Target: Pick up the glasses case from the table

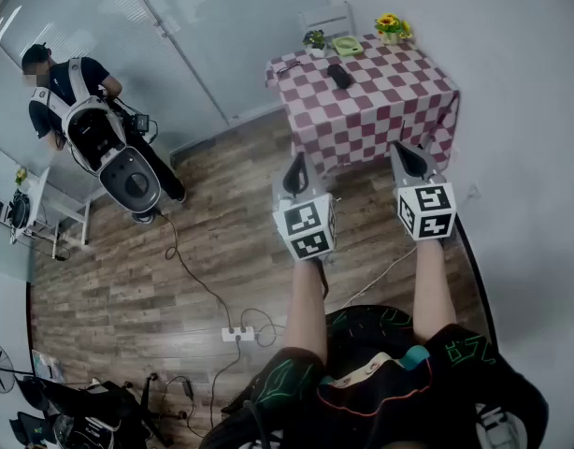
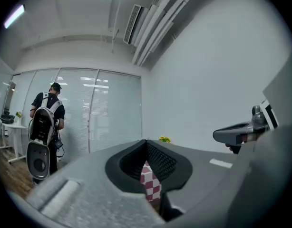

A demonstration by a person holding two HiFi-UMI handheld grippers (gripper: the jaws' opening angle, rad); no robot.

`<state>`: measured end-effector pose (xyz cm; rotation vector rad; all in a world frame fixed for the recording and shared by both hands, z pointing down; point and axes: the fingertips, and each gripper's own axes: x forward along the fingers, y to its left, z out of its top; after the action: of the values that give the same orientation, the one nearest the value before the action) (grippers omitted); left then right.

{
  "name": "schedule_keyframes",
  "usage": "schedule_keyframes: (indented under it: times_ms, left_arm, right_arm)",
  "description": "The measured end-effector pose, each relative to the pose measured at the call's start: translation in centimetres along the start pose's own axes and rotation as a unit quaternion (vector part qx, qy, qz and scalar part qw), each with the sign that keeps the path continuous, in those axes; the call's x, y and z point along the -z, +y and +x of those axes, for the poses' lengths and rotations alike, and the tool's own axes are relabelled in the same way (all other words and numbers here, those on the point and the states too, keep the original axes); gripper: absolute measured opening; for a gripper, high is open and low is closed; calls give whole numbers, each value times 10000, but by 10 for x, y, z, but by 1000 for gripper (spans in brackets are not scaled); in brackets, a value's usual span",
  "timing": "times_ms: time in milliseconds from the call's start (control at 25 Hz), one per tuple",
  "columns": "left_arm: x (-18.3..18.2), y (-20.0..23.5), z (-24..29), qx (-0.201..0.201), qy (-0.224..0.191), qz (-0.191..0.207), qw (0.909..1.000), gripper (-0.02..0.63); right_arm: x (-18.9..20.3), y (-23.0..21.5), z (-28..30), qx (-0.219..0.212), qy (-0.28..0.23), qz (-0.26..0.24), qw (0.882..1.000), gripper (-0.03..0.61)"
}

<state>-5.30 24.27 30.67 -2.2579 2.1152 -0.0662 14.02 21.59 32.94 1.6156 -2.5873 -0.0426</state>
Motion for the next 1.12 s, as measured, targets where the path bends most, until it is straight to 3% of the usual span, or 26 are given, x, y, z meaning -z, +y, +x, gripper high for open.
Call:
schedule_keyframes:
  times_ms: [200,320,480,600,800,1120]
  left_arm:
    - [7,-16,-4,105,100,-201,9997,9]
    - [5,-20,-4,204,32,-143,9997,9]
    - [26,-10,4,149,272,-222,9993,9]
    - [46,-9,25,200,429,-279,9985,9]
    - [88,-5,66,123,725,-746,9945,9]
    - [131,41,151,-74,1231,-943,9879,9]
  right_arm:
    - [0,-12,-7,295,134,-450,9985,3]
    - [0,-8,-1,237,124,-431,9987,3]
    - [18,6,11,7,229,-322,9992,3]
    - [24,-3,22,22,331,-131,9994,3]
    - [20,-23,48,-42,449,-191,9988,3]
    - [35,-25,149,-184,676,-72,9975,3]
